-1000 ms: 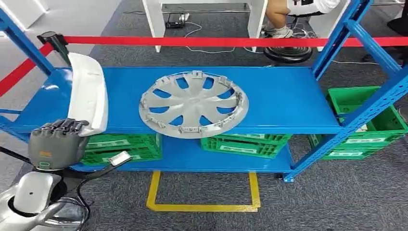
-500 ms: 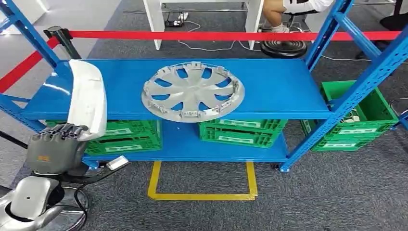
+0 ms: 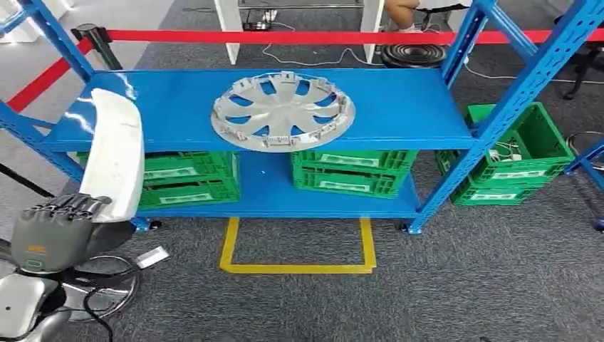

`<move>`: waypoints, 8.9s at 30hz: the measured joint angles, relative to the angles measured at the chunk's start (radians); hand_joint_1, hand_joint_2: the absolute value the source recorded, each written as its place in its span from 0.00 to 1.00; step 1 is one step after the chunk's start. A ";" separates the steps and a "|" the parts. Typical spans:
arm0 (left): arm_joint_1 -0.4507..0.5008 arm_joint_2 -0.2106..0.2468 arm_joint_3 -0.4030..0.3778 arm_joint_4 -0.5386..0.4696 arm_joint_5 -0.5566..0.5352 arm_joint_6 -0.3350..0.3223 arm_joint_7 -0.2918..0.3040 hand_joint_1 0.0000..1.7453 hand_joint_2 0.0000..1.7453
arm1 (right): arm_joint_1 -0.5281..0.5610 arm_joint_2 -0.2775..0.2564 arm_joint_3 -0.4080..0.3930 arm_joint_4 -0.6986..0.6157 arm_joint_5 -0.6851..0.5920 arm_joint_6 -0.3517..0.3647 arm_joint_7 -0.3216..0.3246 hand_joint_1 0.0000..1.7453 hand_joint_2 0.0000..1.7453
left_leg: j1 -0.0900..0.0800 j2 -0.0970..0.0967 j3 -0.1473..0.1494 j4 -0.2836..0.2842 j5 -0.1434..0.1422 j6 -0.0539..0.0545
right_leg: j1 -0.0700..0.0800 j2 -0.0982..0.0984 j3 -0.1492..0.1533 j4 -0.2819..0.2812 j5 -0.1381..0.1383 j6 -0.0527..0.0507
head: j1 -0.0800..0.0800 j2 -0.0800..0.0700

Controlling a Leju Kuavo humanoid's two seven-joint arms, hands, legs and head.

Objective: Take the parts from the cabinet and place them on the table.

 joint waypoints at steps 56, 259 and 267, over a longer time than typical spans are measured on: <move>0.160 -0.286 0.368 -0.060 0.112 0.017 -0.198 0.96 1.00 | -0.031 0.060 0.023 -0.001 0.030 -0.089 0.020 0.00 0.00 | 0.014 0.001 -0.147 0.271 0.018 -0.031 | 0.003 -0.010 0.047 -0.016 -0.044 -0.025 | 0.006 0.000; 0.131 -0.225 0.613 0.062 0.246 -0.020 -0.238 0.96 1.00 | -0.031 0.132 0.120 -0.006 0.148 -0.136 0.034 0.00 0.00 | 0.024 -0.129 -0.136 0.039 0.099 0.001 | 0.006 0.067 0.115 -0.002 -0.128 0.009 | -0.001 0.000; 0.133 -0.223 0.615 0.063 0.243 -0.019 -0.239 0.96 1.00 | -0.028 0.132 0.120 -0.006 0.147 -0.136 0.031 0.00 0.00 | 0.023 -0.014 -0.283 0.336 -0.050 -0.032 | 0.009 -0.035 0.125 -0.018 -0.116 -0.022 | -0.011 0.000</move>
